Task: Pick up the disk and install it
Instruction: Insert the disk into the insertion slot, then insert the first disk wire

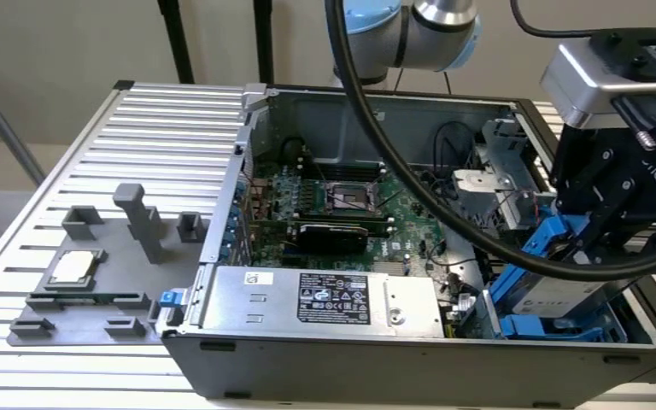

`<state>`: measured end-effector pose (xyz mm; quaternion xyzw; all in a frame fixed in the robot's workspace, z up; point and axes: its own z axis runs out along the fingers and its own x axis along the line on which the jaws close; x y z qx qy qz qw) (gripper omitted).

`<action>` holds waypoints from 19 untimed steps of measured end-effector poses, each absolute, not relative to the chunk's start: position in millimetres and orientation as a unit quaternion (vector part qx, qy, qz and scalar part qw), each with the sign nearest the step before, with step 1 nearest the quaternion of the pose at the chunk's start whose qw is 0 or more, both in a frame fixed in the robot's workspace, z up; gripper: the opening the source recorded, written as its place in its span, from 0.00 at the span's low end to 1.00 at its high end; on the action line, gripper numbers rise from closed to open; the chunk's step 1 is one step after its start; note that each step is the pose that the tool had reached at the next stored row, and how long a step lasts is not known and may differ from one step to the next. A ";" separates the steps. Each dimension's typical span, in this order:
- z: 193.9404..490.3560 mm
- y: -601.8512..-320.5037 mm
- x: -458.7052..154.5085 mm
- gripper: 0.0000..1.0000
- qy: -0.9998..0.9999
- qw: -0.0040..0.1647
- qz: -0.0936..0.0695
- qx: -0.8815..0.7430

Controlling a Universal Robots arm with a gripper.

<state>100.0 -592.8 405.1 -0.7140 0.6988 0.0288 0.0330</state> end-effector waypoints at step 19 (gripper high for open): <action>377.7 -592.8 98.2 0.00 0.690 0.033 0.029 -0.722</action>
